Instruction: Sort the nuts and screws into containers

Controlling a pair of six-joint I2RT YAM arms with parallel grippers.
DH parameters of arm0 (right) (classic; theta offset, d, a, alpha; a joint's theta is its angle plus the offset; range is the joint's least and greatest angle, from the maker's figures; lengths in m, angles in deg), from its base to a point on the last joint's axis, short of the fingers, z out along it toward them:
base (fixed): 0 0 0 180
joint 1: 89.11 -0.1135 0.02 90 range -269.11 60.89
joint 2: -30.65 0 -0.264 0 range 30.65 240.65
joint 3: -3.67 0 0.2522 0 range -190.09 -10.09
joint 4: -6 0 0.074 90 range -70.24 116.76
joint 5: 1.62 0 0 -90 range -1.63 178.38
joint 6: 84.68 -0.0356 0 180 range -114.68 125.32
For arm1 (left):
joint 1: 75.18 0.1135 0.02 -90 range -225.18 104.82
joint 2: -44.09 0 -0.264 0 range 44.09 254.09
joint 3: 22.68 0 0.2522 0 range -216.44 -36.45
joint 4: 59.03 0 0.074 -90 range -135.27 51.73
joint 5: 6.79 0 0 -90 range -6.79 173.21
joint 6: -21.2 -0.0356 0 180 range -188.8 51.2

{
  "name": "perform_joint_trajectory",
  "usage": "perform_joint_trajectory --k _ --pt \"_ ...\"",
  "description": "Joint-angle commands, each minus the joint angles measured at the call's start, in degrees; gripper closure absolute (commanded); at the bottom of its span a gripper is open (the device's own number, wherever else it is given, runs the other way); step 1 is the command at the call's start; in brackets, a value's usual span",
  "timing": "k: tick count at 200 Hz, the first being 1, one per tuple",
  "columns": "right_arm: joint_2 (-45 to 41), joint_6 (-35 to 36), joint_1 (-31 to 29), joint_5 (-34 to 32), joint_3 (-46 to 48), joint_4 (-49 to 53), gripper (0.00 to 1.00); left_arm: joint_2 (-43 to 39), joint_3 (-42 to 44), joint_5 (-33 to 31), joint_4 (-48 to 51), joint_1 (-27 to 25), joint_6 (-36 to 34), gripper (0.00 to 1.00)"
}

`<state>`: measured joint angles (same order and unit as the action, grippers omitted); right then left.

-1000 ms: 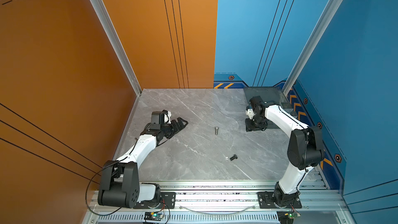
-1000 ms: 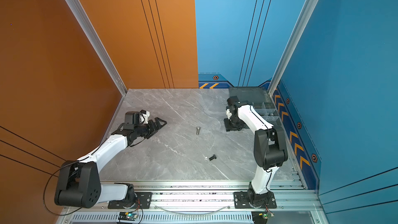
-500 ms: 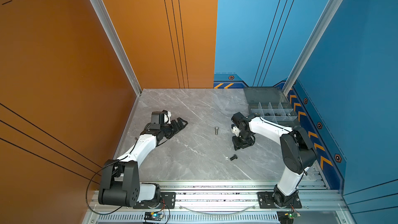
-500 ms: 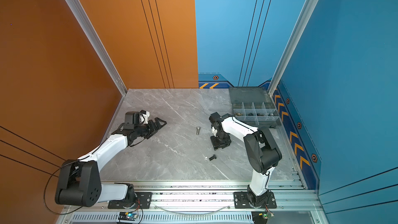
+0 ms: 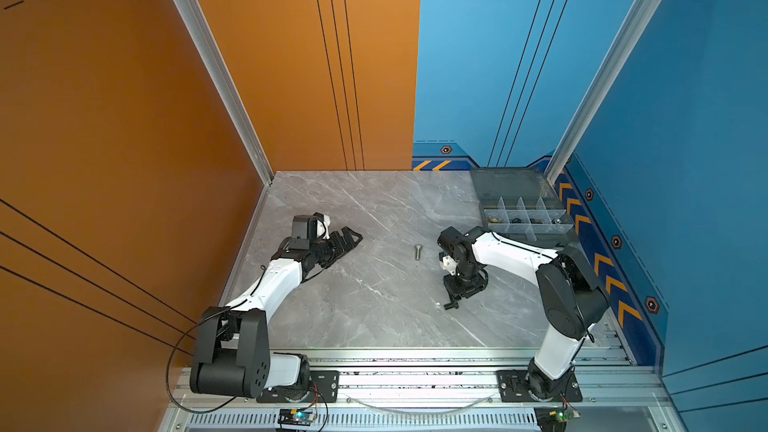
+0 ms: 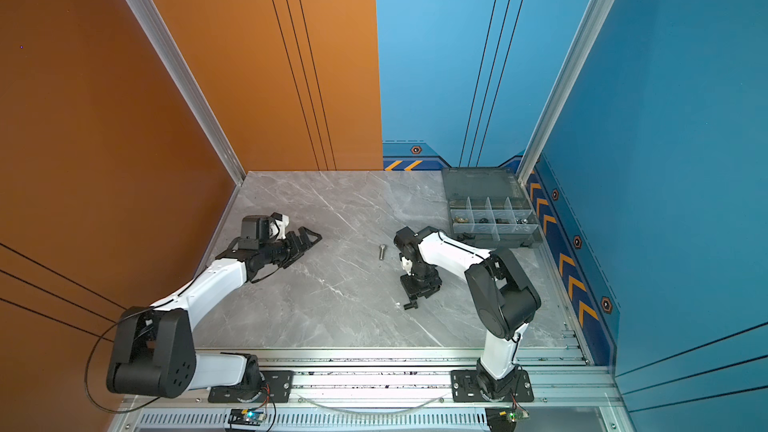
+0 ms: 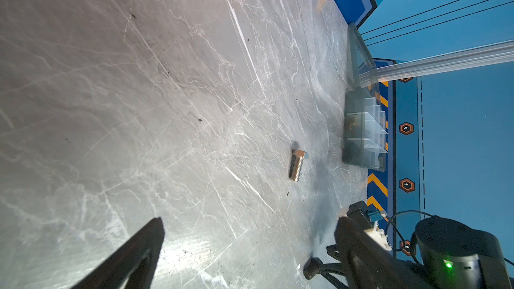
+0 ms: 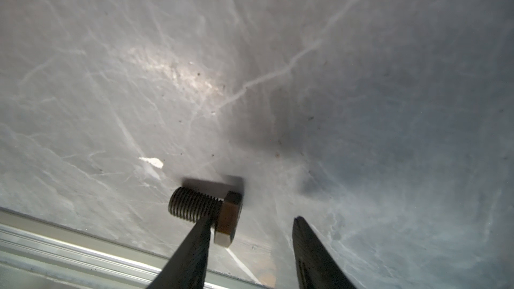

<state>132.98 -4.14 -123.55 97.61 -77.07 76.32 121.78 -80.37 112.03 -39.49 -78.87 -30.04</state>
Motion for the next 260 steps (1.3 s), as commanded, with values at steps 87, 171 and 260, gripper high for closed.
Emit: perform_joint_trajectory --k 87,171,260 --pt "1.05 6.83 -5.29 0.15 0.00 4.04 0.49 0.54 -0.53 1.40 1.21 0.43 -1.40 0.02" --pt "4.37 8.38 -7.18 -3.04 -1.79 4.44 0.50 0.72 -0.05 1.39 0.92 0.34 -1.32 0.02" --pt "7.99 13.26 -8.39 -7.79 -5.24 4.86 0.50 0.45 0.42 1.17 0.75 0.34 -1.29 0.02"
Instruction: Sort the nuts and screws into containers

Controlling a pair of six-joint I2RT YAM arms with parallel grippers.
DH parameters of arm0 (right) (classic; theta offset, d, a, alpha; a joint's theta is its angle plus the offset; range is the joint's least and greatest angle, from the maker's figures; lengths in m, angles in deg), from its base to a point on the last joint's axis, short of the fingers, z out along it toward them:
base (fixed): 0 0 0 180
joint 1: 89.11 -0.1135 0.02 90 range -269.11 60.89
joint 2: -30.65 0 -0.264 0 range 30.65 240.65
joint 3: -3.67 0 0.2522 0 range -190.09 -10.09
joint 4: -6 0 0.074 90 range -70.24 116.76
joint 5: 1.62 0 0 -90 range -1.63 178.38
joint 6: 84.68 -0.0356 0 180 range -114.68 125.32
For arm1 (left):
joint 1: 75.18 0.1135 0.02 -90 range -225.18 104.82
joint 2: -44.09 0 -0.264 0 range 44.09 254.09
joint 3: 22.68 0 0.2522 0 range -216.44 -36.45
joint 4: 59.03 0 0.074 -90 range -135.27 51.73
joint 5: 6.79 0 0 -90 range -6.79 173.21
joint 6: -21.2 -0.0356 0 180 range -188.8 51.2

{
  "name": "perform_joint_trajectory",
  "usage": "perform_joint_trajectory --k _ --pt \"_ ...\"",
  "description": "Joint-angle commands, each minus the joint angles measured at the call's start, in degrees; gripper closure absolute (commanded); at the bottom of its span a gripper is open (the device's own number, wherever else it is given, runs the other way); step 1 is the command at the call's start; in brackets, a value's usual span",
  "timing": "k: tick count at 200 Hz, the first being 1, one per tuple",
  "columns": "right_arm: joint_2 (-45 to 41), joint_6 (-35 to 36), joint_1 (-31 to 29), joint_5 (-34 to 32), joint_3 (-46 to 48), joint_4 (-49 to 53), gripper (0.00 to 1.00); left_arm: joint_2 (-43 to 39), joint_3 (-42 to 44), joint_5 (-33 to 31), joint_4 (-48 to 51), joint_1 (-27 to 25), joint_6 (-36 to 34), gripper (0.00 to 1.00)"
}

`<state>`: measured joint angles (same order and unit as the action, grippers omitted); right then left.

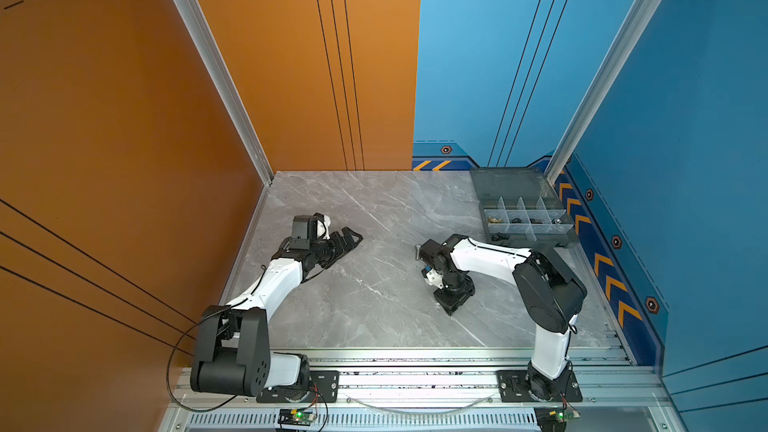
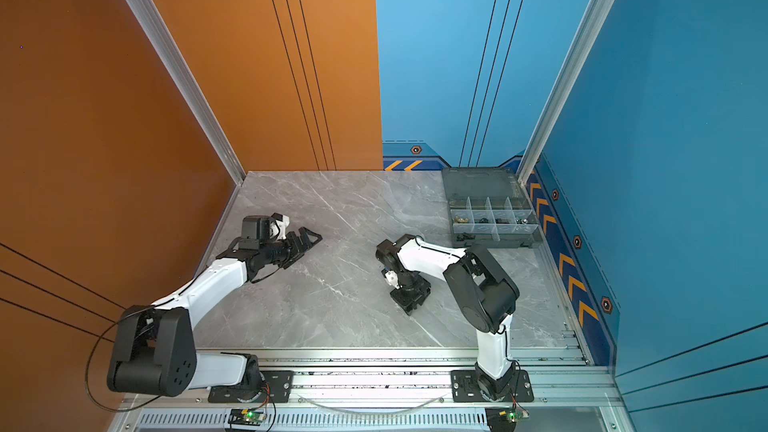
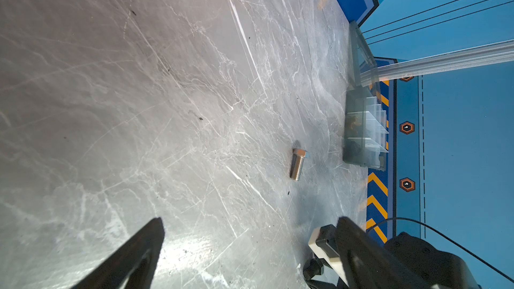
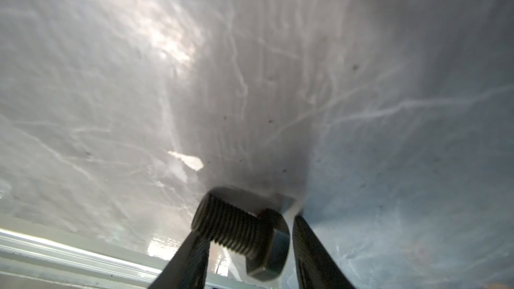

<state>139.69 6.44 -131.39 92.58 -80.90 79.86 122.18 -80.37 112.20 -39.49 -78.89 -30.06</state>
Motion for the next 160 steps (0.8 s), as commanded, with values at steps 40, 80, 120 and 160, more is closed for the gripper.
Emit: perform_joint_trajectory --k 40,80,120,160 --pt "1.43 4.28 -0.81 -3.55 -1.31 1.33 0.50 -0.04 0.59 0.99 0.64 0.36 -1.21 0.02" --pt "2.27 4.24 -1.19 -2.75 -0.65 1.34 0.52 -0.06 0.59 0.99 0.55 0.36 -1.21 0.02" --pt "2.50 3.53 -1.39 -1.74 0.29 1.19 0.57 -0.03 0.68 0.91 0.47 0.36 -1.05 0.02" --pt "2.66 2.77 -1.52 -0.58 1.06 0.89 0.63 0.07 0.76 1.01 0.21 0.36 -1.03 0.02"
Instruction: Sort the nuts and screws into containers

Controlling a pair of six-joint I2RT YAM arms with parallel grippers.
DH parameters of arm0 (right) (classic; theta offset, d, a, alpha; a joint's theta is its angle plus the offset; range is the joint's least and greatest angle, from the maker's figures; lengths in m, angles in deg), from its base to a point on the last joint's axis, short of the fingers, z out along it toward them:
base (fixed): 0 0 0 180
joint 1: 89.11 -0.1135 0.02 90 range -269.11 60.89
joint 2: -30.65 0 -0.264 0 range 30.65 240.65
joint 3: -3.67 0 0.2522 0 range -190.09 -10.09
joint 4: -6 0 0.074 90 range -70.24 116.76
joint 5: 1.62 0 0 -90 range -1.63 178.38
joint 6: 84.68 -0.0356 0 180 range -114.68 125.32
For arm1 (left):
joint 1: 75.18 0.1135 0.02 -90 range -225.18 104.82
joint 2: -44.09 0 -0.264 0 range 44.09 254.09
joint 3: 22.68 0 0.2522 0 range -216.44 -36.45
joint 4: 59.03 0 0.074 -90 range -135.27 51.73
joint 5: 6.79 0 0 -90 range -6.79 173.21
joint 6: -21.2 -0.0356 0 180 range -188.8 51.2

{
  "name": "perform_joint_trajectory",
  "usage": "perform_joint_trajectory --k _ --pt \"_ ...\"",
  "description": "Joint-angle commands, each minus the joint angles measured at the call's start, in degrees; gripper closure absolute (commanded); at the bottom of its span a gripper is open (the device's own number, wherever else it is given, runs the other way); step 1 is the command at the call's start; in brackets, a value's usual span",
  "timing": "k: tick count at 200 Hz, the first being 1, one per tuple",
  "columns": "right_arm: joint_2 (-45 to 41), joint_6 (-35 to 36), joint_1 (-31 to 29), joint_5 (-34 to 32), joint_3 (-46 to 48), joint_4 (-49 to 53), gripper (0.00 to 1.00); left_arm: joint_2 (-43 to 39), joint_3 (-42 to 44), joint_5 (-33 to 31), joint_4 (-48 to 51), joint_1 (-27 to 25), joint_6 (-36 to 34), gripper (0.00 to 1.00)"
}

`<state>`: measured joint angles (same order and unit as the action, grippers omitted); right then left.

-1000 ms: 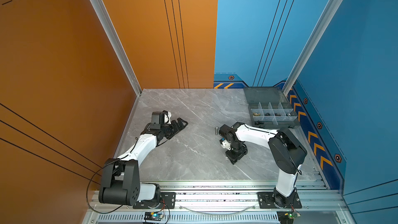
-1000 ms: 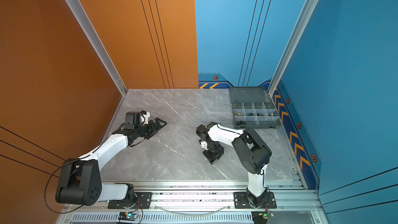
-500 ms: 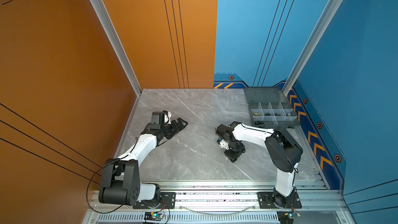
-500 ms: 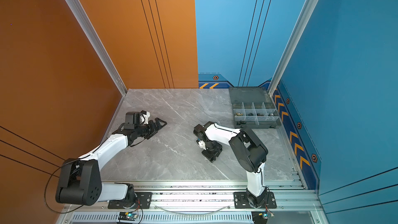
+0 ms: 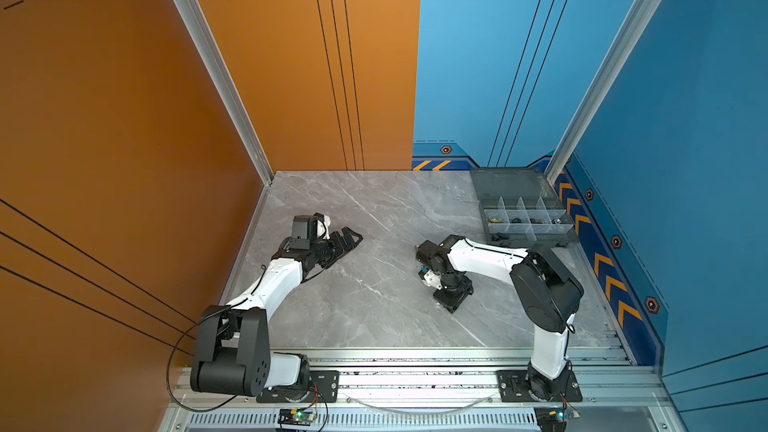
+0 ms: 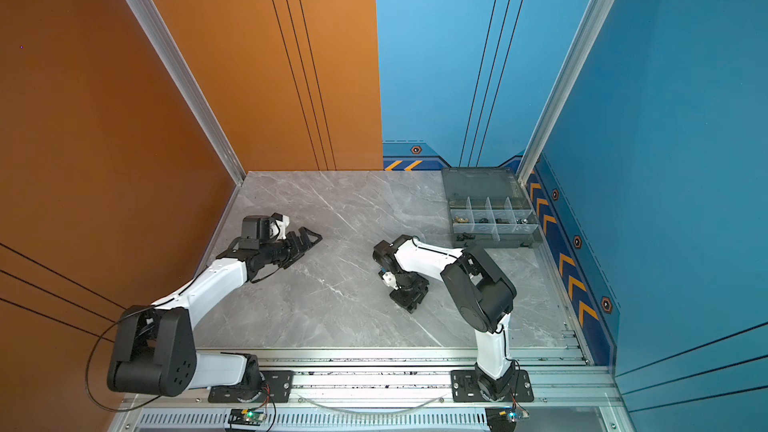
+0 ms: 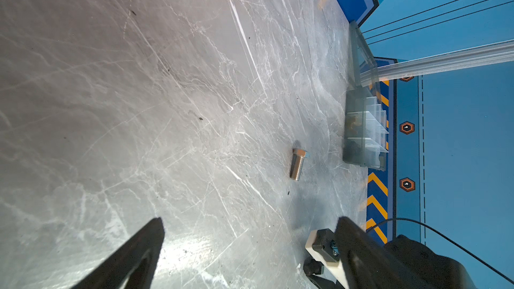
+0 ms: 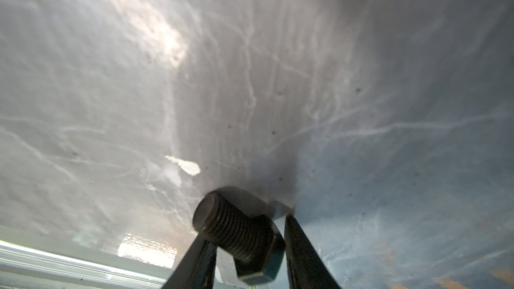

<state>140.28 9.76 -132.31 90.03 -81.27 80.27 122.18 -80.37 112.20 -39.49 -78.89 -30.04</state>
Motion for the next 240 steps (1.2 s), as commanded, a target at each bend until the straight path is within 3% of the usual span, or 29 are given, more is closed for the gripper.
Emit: perform_joint_trajectory --k 1,28,66,130,178,240 --pt "2.03 -0.52 -0.63 2.05 1.46 0.48 0.63 0.11 0.76 1.00 0.20 0.32 -1.06 0.02" --pt "2.05 -0.68 -0.65 2.35 1.70 0.40 0.70 -0.04 0.80 0.98 0.17 0.36 -1.04 0.02" --pt "1.16 -1.12 -0.19 3.28 1.31 0.08 0.87 0.04 0.76 0.98 0.17 0.38 -1.06 0.02" --pt "-4.73 -1.94 2.68 6.33 1.13 -2.68 1.00 -0.08 0.86 0.98 0.18 0.32 -1.05 0.02" --pt "-11.25 -2.99 12.89 12.78 0.58 -7.20 1.00 -0.12 0.85 1.13 -0.24 0.29 -0.78 0.03" --pt "-10.70 -6.26 27.21 12.20 -4.99 -9.90 1.00 0.75 -0.14 1.34 -0.77 0.32 -0.64 0.02"
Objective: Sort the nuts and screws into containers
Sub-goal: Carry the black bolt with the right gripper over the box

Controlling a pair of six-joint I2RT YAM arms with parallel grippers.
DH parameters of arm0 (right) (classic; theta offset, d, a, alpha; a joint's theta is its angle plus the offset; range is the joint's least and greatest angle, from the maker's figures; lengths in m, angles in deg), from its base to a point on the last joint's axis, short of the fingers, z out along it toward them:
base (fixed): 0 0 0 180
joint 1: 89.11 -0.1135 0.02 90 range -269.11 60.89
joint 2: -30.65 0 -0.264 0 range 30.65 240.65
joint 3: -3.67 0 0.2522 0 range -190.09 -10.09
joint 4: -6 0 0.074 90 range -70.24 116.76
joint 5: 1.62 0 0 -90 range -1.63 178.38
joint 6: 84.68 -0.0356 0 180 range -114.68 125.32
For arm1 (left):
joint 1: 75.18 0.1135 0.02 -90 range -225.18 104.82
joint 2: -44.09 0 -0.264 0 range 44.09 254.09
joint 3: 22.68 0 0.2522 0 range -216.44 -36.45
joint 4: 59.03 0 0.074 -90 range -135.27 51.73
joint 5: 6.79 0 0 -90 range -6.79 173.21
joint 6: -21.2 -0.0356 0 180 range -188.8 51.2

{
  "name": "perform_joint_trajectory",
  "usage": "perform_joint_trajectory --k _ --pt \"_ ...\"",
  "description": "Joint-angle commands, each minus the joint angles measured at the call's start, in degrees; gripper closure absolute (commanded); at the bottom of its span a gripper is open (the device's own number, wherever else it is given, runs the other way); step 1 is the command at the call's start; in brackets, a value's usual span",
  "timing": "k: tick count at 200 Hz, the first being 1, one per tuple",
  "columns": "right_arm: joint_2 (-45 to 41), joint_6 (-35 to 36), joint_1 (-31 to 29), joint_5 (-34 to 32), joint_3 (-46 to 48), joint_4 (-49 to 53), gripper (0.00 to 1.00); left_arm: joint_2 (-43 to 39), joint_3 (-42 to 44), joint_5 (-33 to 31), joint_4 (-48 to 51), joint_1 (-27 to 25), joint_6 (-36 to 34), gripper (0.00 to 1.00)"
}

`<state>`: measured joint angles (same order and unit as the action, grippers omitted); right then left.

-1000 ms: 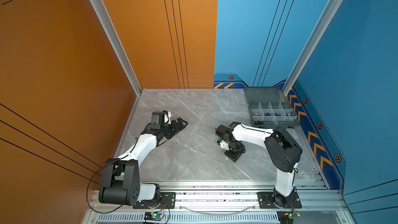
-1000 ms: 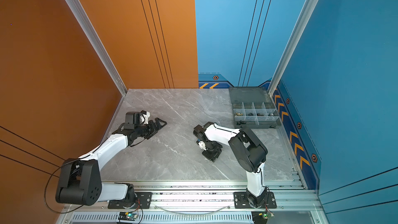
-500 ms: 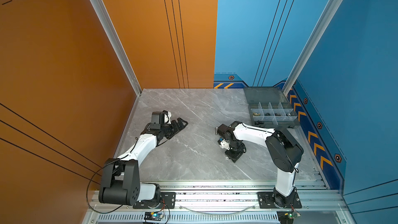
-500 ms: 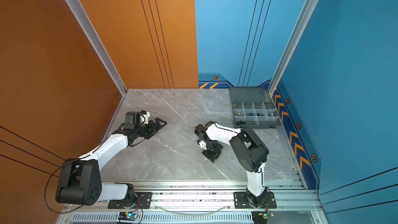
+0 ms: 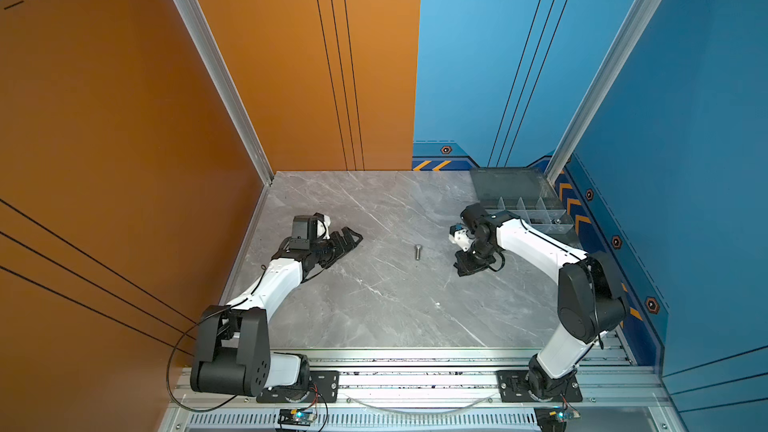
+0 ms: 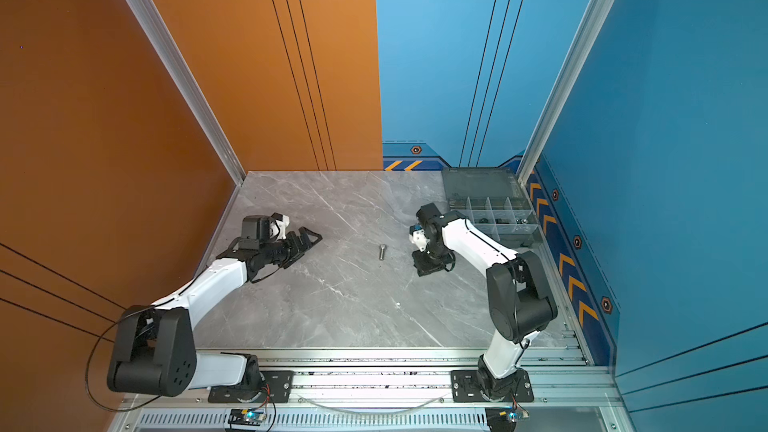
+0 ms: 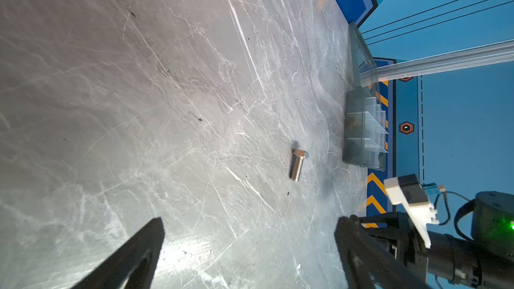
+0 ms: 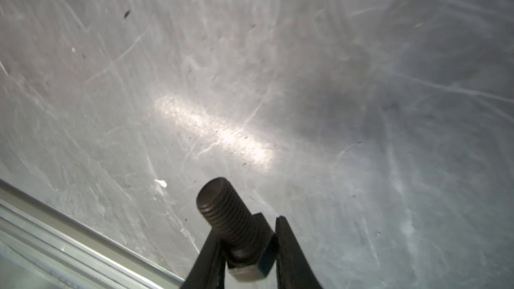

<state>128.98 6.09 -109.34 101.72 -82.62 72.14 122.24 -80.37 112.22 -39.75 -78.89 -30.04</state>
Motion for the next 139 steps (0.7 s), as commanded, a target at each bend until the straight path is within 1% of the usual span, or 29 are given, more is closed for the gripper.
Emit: perform_joint_trajectory --k 1,42,61,79,105,139 --pt "0.67 -2.69 4.41 0.48 -3.65 -1.76 1.00 0.69 -0.13 1.27 -0.55 0.30 -0.63 0.02" --pt "3.86 -4.83 12.11 -1.67 -9.12 -2.03 1.00 0.42 0.50 1.22 -0.95 0.24 -0.22 0.02" --pt "5.83 -5.68 14.55 -4.19 -11.84 -2.14 1.00 0.27 0.50 1.18 -0.86 0.23 -0.24 0.02" --pt "7.85 -5.87 16.01 -6.89 -14.04 -1.90 1.00 0.24 0.30 1.15 -0.86 0.23 -0.29 0.02" --pt "10.63 -6.21 17.47 -9.08 -16.93 -1.84 1.00 0.16 0.33 1.08 -0.72 0.20 -0.34 0.02" --pt "13.99 -6.39 18.69 -10.61 -19.61 -1.74 1.00 -0.10 0.58 0.96 -0.51 0.19 -0.39 0.02"
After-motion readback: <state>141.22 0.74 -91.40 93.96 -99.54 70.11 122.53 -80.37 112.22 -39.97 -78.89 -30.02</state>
